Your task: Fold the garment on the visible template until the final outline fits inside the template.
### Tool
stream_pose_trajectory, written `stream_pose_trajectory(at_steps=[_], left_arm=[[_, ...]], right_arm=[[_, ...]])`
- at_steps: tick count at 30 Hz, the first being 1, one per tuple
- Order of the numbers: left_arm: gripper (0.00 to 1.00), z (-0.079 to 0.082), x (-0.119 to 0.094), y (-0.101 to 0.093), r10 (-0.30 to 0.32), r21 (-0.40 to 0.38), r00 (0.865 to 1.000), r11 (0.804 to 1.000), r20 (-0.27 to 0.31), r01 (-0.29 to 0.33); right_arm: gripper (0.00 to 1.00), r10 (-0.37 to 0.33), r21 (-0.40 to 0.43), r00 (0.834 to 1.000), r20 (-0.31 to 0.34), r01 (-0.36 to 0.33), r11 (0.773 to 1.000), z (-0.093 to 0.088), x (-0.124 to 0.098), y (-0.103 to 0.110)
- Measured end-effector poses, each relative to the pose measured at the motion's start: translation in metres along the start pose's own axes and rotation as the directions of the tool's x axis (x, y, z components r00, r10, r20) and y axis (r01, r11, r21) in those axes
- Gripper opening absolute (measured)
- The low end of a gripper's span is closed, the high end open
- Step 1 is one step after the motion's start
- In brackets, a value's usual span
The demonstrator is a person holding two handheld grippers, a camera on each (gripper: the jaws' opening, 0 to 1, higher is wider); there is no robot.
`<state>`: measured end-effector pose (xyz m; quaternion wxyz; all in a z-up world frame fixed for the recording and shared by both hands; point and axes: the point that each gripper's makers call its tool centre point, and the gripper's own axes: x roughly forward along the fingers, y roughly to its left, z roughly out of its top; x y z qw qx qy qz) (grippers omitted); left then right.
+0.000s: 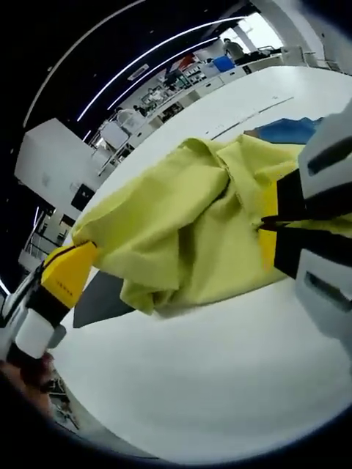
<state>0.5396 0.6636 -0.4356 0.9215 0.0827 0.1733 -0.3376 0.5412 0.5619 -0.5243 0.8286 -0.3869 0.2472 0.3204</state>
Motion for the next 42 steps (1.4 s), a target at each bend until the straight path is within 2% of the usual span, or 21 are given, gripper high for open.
stream_pose_trajectory(at_steps=[8, 10, 14, 20, 21, 24, 31, 33, 36, 39, 42], left_arm=[[0.0, -0.001, -0.002, 0.0, 0.0, 0.0, 1.0, 1.0, -0.003, 0.0], [0.0, -0.001, -0.003, 0.0, -0.001, -0.003, 1.0, 1.0, -0.002, 0.001], [0.0, -0.003, -0.004, -0.001, -0.005, -0.004, 1.0, 1.0, -0.004, 0.005], [0.0, -0.009, -0.012, -0.001, -0.013, -0.003, 1.0, 1.0, -0.012, 0.013], [0.0, -0.009, -0.013, -0.001, -0.013, -0.003, 1.0, 1.0, -0.013, 0.013], [0.0, -0.01, -0.016, 0.0, -0.014, -0.003, 1.0, 1.0, -0.015, 0.014], [0.0, -0.011, -0.028, 0.002, -0.016, 0.008, 1.0, 1.0, -0.017, 0.016], [0.0, -0.012, -0.032, 0.003, -0.017, 0.012, 1.0, 1.0, -0.018, 0.017], [0.0, -0.013, -0.038, 0.0, -0.026, 0.02, 0.999, 0.999, -0.022, 0.026], [0.0, -0.015, -0.045, -0.001, -0.035, 0.035, 0.999, 0.999, -0.026, 0.036], [0.0, -0.015, -0.055, -0.003, -0.042, 0.039, 0.999, 0.998, -0.027, 0.043]], right_arm=[[0.0, 0.0, 0.08, 1.0, 0.021, -0.002, 0.997, 0.006, -0.011, -0.001], [0.0, -0.003, 0.128, 0.999, 0.052, -0.004, 0.992, 0.013, -0.02, -0.001], [0.0, -0.015, 0.147, 0.998, 0.054, 0.007, 0.989, 0.013, -0.036, -0.005], [0.0, -0.026, 0.196, 0.996, 0.081, 0.01, 0.981, 0.013, -0.063, -0.011], [0.0, -0.034, 0.224, 0.995, 0.093, 0.013, 0.974, 0.015, -0.07, -0.013], [0.0, -0.053, 0.233, 0.993, 0.103, 0.027, 0.972, 0.018, -0.086, -0.017], [0.0, -0.08, 0.25, 0.991, 0.103, 0.052, 0.967, 0.01, -0.113, -0.019], [0.0, -0.101, 0.236, 0.991, 0.092, 0.077, 0.969, 0.004, -0.12, -0.02], [0.0, -0.102, 0.283, 0.991, 0.091, 0.072, 0.956, -0.001, -0.128, -0.016], [0.0, -0.104, 0.274, 0.991, 0.084, 0.078, 0.959, -0.006, -0.136, -0.012], [0.0, -0.108, 0.3, 0.99, 0.09, 0.076, 0.951, -0.008, -0.147, -0.01]])
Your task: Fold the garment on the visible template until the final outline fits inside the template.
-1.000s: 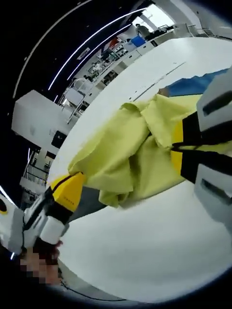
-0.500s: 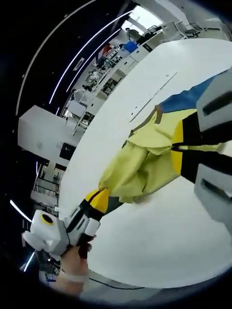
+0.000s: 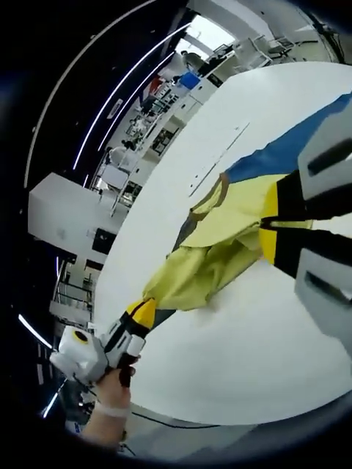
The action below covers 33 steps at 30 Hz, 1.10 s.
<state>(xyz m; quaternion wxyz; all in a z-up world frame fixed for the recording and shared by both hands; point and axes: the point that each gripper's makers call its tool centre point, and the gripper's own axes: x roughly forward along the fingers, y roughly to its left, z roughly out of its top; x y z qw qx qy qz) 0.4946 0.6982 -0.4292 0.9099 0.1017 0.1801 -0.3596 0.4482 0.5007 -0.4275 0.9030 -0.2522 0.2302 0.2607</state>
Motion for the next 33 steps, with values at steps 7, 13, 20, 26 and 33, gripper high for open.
stream_pose_trajectory(at_steps=[7, 13, 20, 26, 33], left_arm=[[0.0, -0.007, -0.017, -0.004, -0.003, 0.005, 1.0, 1.0, -0.004, 0.003], [0.0, -0.015, -0.033, -0.008, -0.008, 0.004, 1.0, 1.0, -0.015, 0.008], [0.0, -0.024, -0.05, -0.019, -0.025, 0.01, 0.999, 1.0, -0.03, 0.026], [0.0, -0.032, -0.057, -0.033, -0.058, 0.037, 0.997, 0.998, -0.05, 0.06], [0.0, -0.041, -0.065, -0.047, -0.097, 0.087, 0.992, 0.991, -0.081, 0.104]], right_arm=[[0.0, 0.018, 0.093, 1.0, 0.004, -0.018, 0.995, -0.005, -0.017, 0.007], [0.0, 0.017, 0.091, 1.0, -0.01, -0.016, 0.996, -0.012, -0.033, 0.009], [0.0, 0.023, 0.084, 0.999, -0.036, -0.02, 0.996, -0.026, -0.055, 0.013], [0.0, 0.028, 0.059, 0.997, -0.069, -0.024, 0.998, -0.042, -0.071, 0.021], [0.0, 0.029, 0.069, 0.992, -0.119, -0.021, 0.997, -0.067, -0.085, 0.024]])
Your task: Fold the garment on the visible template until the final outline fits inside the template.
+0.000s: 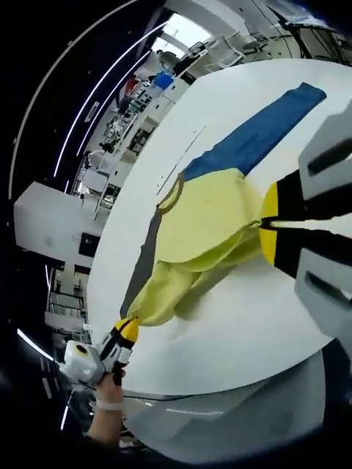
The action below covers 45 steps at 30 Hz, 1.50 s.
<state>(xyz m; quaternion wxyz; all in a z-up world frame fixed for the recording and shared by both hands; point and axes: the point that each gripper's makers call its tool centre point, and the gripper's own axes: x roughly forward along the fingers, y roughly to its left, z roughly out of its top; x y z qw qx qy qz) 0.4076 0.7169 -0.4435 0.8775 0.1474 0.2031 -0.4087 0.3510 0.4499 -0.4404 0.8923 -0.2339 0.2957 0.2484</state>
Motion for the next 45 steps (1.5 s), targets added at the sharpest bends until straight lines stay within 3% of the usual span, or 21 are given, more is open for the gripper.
stream_pose_trajectory(at_steps=[8, 16, 23, 31, 41, 45], left_arm=[[0.0, -0.016, -0.007, -0.015, -0.07, 0.063, 0.996, 0.995, -0.048, 0.073], [0.0, -0.036, -0.018, -0.032, -0.146, 0.098, 0.984, 0.983, -0.102, 0.156], [0.0, -0.048, -0.026, -0.037, -0.164, 0.093, 0.978, 0.98, -0.132, 0.177], [0.0, -0.068, -0.033, -0.051, -0.208, 0.152, 0.957, 0.959, -0.202, 0.241], [0.0, -0.09, -0.046, -0.055, -0.221, 0.118, 0.945, 0.96, -0.239, 0.254], [0.0, -0.094, -0.047, -0.052, -0.221, 0.056, 0.949, 0.969, -0.226, 0.239]], right_arm=[[0.0, 0.013, -0.014, 1.0, -0.027, -0.014, 1.0, -0.019, -0.011, -0.001], [0.0, 0.071, 0.012, 0.994, -0.078, -0.07, 0.997, -0.056, -0.021, 0.003], [0.0, 0.091, 0.011, 0.99, -0.112, -0.091, 0.996, -0.074, -0.029, 0.004], [0.0, 0.145, -0.034, 0.979, -0.14, -0.151, 0.988, -0.087, -0.032, 0.011], [0.0, 0.21, -0.042, 0.961, -0.18, -0.221, 0.974, -0.11, -0.033, 0.031], [0.0, 0.222, -0.019, 0.957, -0.187, -0.23, 0.973, -0.115, -0.029, 0.033]])
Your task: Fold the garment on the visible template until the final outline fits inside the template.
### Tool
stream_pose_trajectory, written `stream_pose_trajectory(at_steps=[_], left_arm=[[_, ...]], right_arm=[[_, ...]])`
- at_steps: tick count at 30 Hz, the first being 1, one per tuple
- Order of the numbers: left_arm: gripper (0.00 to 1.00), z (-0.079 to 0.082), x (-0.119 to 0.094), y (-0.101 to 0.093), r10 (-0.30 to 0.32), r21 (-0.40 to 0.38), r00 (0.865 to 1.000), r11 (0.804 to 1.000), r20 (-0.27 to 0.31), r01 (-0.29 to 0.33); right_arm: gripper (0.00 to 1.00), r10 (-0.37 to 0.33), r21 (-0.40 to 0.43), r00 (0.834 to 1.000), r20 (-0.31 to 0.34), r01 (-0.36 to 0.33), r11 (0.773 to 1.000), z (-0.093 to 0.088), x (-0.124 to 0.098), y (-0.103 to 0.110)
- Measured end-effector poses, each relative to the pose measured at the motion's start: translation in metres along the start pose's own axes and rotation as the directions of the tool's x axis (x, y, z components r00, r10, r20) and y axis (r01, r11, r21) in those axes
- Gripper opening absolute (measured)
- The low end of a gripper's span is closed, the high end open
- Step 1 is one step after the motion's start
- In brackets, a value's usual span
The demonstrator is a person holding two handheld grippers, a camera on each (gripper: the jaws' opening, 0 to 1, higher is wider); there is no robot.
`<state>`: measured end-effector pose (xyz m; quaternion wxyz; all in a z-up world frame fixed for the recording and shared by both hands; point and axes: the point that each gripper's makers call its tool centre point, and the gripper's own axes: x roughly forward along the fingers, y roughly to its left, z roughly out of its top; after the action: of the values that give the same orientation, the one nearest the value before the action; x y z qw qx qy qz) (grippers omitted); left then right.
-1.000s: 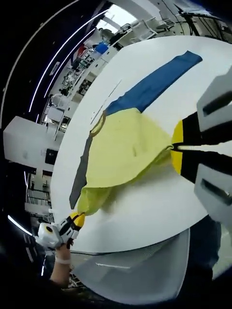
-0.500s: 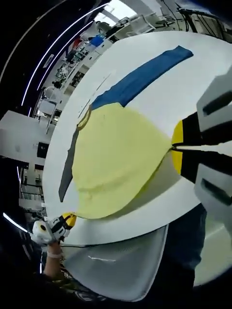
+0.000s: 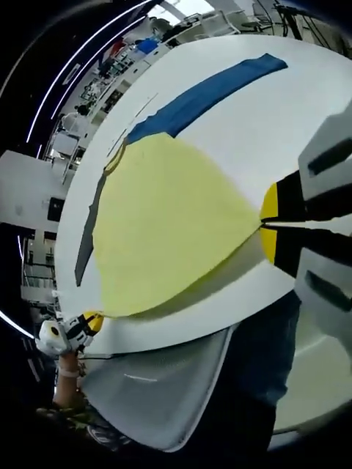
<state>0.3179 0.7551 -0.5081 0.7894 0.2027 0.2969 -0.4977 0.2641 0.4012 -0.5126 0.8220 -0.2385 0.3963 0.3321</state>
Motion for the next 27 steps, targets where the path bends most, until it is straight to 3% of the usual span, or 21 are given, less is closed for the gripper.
stream_pose_trajectory(at_steps=[2, 7, 10, 27], left_arm=[[0.0, -0.003, 0.001, 0.002, 0.006, -0.02, 1.0, 1.0, -0.007, -0.006], [0.0, -0.01, 0.002, 0.0, 0.007, 0.038, 0.999, 0.999, -0.041, -0.005], [0.0, -0.009, 0.003, -0.001, 0.001, 0.01, 1.0, 1.0, -0.028, -0.001], [0.02, -0.012, 0.003, -0.002, 0.005, 0.024, 0.999, 1.0, -0.034, -0.005]], right_arm=[[0.0, 0.006, -0.003, 1.0, -0.008, -0.006, 1.0, -0.003, 0.002, 0.0], [0.0, 0.012, -0.056, 0.998, -0.059, -0.016, 0.998, -0.014, 0.002, 0.0], [0.0, 0.019, -0.016, 0.999, -0.037, -0.02, 1.0, -0.011, 0.0, 0.0], [0.0, -0.004, 0.026, 1.0, 0.003, 0.004, 1.0, -0.006, -0.001, -0.002]])
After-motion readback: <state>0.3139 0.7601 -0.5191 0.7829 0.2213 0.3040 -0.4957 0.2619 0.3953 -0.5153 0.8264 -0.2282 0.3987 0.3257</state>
